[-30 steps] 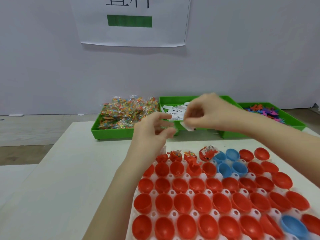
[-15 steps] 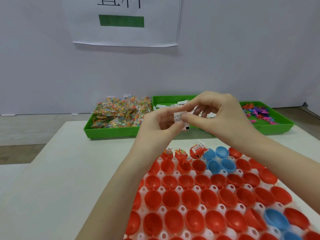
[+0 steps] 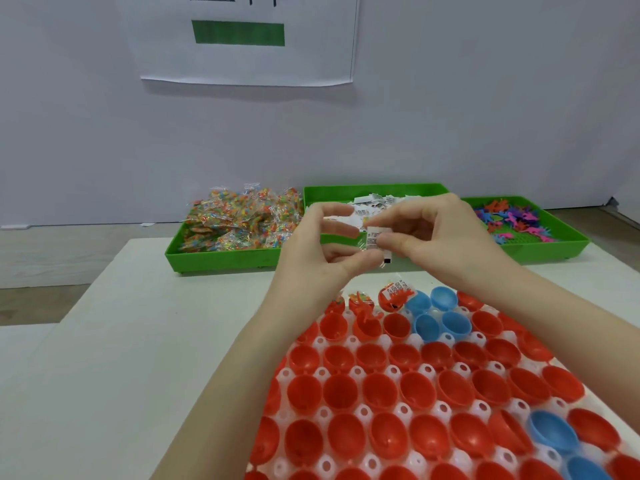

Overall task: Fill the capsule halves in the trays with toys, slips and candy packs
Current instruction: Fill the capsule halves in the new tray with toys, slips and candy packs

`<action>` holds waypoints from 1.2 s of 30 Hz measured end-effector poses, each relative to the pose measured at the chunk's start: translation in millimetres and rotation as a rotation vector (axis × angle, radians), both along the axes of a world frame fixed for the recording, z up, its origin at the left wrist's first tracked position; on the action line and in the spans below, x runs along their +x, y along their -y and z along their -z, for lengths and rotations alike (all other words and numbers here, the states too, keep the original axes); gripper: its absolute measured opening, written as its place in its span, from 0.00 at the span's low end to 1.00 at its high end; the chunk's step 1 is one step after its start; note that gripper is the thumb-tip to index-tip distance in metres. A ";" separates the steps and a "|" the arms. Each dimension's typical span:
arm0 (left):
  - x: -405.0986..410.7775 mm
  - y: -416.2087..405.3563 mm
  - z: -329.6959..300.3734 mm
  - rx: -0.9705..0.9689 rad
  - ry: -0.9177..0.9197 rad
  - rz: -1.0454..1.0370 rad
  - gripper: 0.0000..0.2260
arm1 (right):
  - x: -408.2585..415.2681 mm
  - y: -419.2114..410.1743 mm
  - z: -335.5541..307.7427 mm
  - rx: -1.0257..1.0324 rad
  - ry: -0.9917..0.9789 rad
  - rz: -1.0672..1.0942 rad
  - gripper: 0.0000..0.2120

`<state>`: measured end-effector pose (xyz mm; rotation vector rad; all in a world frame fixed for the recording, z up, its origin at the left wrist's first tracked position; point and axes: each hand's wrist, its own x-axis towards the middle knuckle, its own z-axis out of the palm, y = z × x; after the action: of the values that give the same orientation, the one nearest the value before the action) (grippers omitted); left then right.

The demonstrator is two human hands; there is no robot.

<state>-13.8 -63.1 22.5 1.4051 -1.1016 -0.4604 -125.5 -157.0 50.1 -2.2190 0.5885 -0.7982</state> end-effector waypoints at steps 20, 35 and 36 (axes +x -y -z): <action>82.6 -39.7 2.2 0.398 0.446 -0.241 0.06 | -32.9 23.1 1.8 0.002 -0.024 0.119 0.13; 73.1 -27.0 23.2 0.642 0.331 0.094 0.13 | 48.0 -10.5 18.9 0.018 -0.167 -0.168 0.07; 72.4 -26.5 23.5 0.629 0.311 0.101 0.11 | 54.7 -10.2 21.5 0.000 -0.181 -0.176 0.05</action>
<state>58.7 -36.5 -0.9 2.0255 -1.3486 -0.7192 -70.8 -146.8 28.5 -2.3210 0.4699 -0.5109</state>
